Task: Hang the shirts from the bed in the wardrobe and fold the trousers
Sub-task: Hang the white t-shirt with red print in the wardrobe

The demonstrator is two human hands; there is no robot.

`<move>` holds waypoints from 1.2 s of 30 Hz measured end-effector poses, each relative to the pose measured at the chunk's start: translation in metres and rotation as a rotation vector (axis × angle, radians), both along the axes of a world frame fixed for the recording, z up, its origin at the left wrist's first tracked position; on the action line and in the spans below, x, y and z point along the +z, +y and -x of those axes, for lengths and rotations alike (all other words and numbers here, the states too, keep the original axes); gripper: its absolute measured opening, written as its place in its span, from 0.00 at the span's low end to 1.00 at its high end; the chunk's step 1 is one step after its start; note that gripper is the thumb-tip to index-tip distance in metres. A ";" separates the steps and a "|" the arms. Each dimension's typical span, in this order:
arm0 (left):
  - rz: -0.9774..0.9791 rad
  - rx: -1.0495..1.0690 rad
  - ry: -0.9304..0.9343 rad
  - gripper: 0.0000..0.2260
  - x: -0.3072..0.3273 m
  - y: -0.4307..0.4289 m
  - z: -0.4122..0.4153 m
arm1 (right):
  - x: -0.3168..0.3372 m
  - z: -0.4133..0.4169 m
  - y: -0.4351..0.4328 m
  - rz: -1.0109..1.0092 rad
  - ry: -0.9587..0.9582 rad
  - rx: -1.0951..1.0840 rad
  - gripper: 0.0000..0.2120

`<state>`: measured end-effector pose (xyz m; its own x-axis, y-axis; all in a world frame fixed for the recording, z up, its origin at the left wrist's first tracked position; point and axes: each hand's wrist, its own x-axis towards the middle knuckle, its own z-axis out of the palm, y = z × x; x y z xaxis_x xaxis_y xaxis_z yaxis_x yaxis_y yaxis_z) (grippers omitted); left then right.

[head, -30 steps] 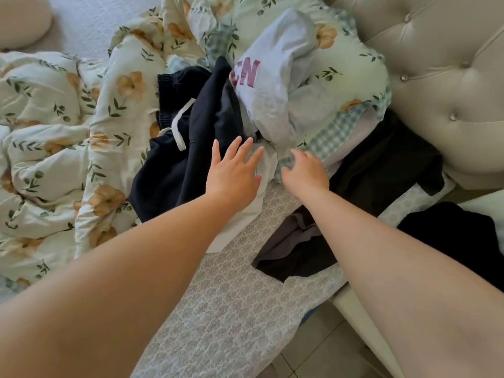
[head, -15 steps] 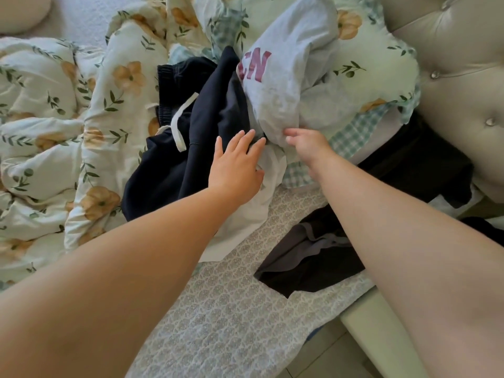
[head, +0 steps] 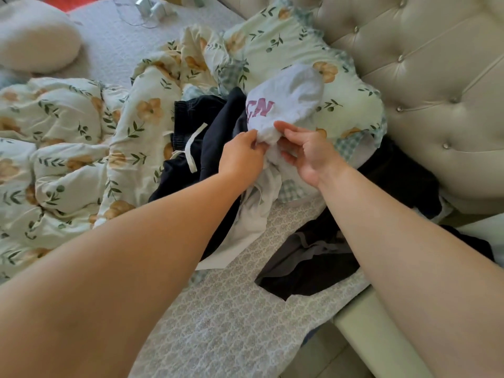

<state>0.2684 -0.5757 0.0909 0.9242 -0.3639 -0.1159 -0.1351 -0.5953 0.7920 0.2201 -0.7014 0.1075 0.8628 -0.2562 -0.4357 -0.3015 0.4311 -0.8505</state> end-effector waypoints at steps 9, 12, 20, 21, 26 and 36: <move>0.242 0.129 0.337 0.11 0.081 0.018 0.041 | 0.054 0.066 0.034 0.347 -0.160 -0.016 0.14; 0.299 0.073 0.386 0.07 0.119 0.024 0.059 | 0.072 0.089 0.048 0.776 -0.175 0.013 0.16; 0.391 -0.173 0.282 0.11 0.205 0.052 0.119 | 0.151 0.146 0.078 0.881 -0.126 -0.319 0.10; 0.412 -0.194 0.220 0.12 0.216 0.058 0.126 | 0.164 0.152 0.082 0.845 -0.132 -0.328 0.11; 0.472 -0.379 0.050 0.12 0.253 0.101 0.157 | 0.212 0.190 0.107 0.791 -0.200 -0.264 0.11; -0.010 -0.717 -0.352 0.26 0.268 0.164 0.231 | 0.269 0.290 0.155 0.927 -0.135 0.056 0.03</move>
<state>0.0374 -0.4117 0.3592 0.4485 -0.8839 0.1328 -0.7287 -0.2755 0.6270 -0.0702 -0.5462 0.3761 0.9127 -0.4077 0.0266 -0.1748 -0.4486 -0.8765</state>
